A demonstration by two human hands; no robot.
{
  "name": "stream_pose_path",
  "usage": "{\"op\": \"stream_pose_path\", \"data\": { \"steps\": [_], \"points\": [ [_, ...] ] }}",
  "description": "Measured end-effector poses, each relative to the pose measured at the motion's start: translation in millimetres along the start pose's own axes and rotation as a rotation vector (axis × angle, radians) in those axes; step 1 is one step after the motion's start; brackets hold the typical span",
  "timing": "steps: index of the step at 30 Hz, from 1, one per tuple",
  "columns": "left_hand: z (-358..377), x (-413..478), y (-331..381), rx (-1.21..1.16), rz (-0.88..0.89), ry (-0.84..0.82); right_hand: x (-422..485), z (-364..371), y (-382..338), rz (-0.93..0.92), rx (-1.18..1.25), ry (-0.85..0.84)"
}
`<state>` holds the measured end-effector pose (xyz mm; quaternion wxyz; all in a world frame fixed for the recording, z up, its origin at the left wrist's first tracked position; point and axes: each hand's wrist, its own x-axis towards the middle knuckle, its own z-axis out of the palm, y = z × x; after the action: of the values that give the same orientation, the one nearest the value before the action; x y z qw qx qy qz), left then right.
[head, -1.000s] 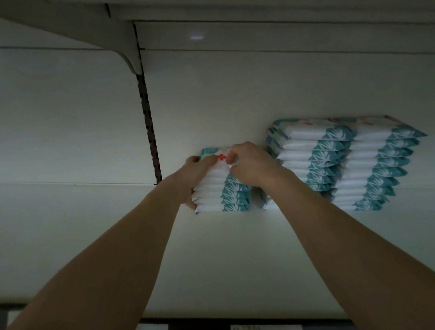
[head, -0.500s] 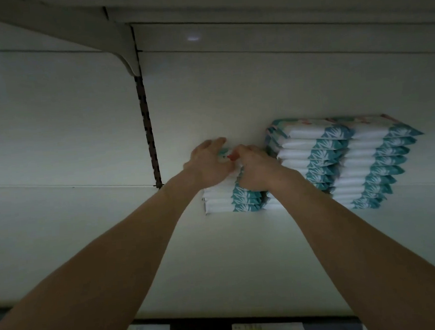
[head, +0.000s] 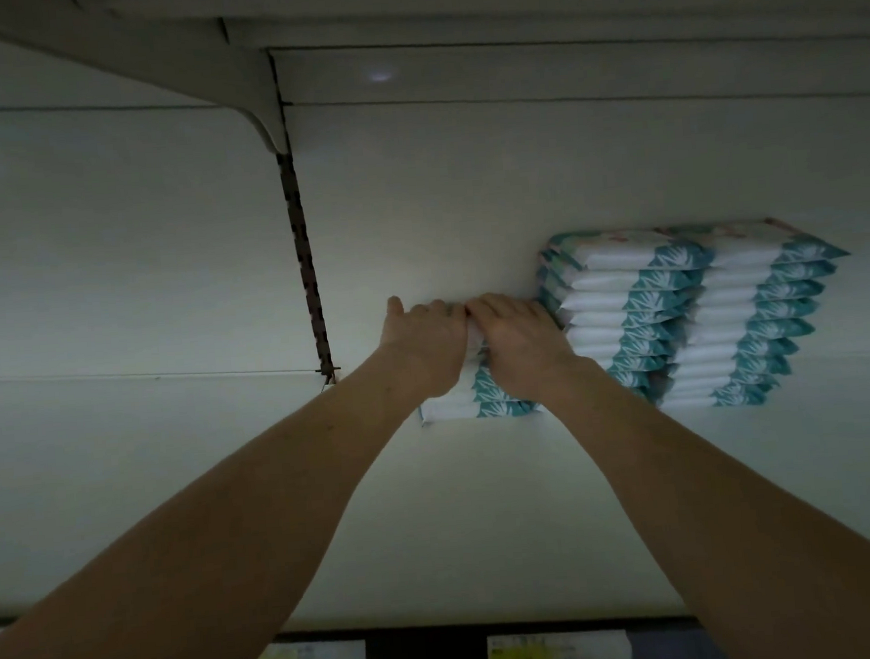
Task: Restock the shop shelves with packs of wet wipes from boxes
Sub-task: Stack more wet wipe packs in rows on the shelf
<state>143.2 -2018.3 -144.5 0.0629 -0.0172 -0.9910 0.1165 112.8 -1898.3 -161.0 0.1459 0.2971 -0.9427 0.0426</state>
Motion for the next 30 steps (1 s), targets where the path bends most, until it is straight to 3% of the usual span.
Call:
{"op": "stream_pose_path", "data": {
  "steps": [9,17,21,25,30],
  "points": [
    [-3,-4,1,-0.042,-0.084,0.003,0,-19,-5,0.045,0.007,-0.164],
    [-23,-44,4,-0.195,-0.309,0.036,-21,-46,-33,0.044,0.353,0.025],
    [-20,-86,19,-0.578,-0.568,0.104,-54,-54,-49,0.082,0.663,0.010],
    [-6,-140,39,-1.152,-0.902,0.365,-96,-52,-68,0.071,0.870,-0.022],
    [14,-216,63,-1.557,-1.259,0.664,-164,-42,-103,-0.005,1.000,-0.136]
  ]
}}
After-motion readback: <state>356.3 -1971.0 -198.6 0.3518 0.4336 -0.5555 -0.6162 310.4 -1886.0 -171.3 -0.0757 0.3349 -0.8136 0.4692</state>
